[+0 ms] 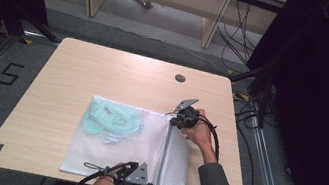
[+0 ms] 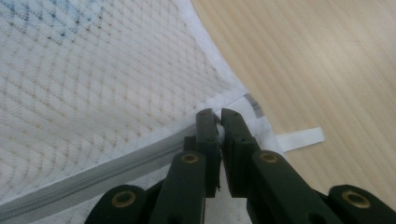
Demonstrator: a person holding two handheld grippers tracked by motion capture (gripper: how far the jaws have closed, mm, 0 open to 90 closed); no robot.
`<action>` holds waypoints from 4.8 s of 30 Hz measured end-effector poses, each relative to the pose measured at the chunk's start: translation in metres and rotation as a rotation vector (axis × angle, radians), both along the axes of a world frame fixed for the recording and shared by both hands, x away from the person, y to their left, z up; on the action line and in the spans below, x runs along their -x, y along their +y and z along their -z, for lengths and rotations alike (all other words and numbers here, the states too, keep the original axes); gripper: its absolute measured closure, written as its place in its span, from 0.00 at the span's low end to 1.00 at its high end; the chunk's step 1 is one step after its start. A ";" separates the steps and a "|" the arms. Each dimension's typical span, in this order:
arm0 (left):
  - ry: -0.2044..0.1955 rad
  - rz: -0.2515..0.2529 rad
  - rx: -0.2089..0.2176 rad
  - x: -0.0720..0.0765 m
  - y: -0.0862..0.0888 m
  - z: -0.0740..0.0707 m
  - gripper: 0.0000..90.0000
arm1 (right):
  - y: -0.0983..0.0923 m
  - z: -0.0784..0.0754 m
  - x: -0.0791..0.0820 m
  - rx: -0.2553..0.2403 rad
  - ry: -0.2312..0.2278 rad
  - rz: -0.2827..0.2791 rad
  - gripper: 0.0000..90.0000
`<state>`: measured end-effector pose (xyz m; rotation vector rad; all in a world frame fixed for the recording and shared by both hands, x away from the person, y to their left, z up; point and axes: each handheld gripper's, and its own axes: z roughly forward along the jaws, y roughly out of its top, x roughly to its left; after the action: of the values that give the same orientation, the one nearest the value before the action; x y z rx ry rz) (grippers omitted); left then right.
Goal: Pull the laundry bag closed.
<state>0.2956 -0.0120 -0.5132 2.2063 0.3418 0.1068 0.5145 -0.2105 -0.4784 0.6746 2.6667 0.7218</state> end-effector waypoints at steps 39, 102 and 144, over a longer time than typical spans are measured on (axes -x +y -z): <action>0.041 -0.055 0.035 -0.007 -0.001 0.005 0.98 | 0.005 0.002 -0.009 0.000 -0.065 0.034 0.94; 0.017 -0.366 0.101 -0.031 0.106 -0.037 0.34 | -0.004 -0.027 0.085 -0.305 0.007 0.133 0.46; -0.017 -0.373 0.045 -0.016 0.129 -0.040 0.31 | -0.014 -0.017 0.130 -0.251 0.071 0.085 0.39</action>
<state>0.3111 0.1166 -0.4734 2.0739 0.7359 0.3170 0.3844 -0.2243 -0.4616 0.8873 2.6160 1.0370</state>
